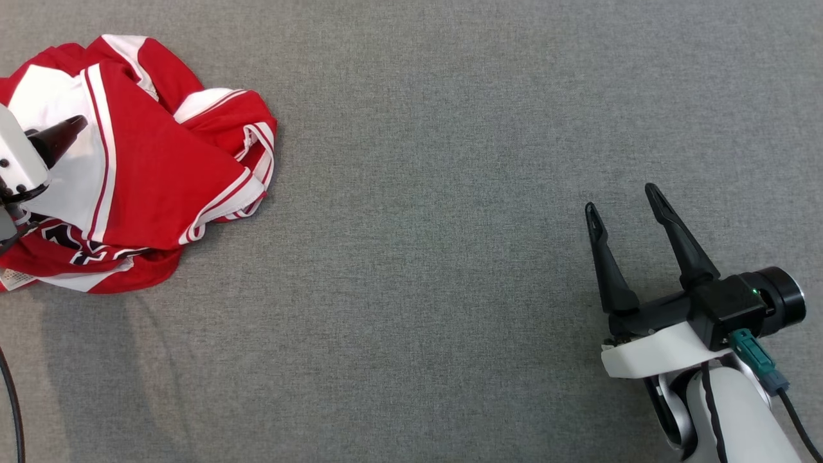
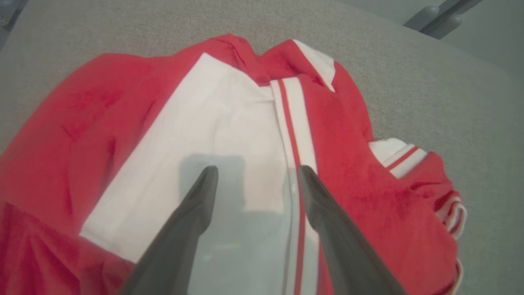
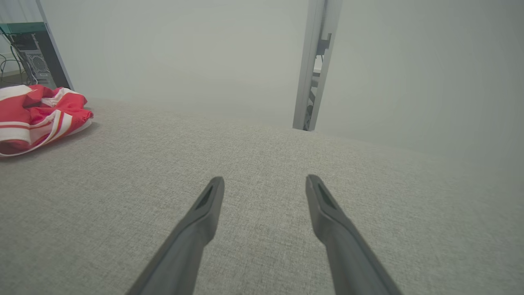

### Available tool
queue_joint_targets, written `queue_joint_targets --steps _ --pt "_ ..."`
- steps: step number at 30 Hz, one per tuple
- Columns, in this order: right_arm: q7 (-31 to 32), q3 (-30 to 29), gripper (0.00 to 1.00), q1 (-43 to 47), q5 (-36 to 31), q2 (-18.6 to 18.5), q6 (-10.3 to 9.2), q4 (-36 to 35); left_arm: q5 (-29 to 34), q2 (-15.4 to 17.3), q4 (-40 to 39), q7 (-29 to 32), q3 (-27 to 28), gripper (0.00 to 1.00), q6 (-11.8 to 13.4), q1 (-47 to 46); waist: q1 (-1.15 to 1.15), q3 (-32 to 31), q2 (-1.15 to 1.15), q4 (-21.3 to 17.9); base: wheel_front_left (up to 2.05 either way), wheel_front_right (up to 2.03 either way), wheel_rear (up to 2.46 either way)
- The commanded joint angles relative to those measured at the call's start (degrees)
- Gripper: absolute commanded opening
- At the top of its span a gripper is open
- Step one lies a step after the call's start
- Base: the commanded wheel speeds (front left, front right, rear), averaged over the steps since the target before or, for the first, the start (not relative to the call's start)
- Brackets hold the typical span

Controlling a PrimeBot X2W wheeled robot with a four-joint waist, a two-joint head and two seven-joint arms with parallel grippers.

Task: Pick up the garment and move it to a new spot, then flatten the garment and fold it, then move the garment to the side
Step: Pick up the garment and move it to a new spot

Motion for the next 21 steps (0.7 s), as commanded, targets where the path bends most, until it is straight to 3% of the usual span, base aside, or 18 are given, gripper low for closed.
queue_joint_targets --steps 1,13,21 --pt "-0.4 0.0 1.0 -0.7 -0.2 -0.1 0.11 -0.3 0.2 0.2 0.5 0.1 -0.1 1.0 0.0 -1.1 0.0 0.3 0.0 -0.1 0.0 0.0 0.0" --pt "-0.4 0.6 1.0 -2.3 -0.4 0.0 0.11 -1.1 1.1 -0.3 7.7 2.0 -2.9 1.0 0.0 -5.5 0.0 3.5 0.0 -1.5 0.0 0.0 0.0" --pt "-0.4 0.6 1.0 -2.4 -0.5 0.0 0.11 -1.7 1.6 -0.8 12.9 4.1 -4.0 1.0 1.6 -7.5 0.0 4.5 0.0 -2.2 0.0 0.0 0.0"
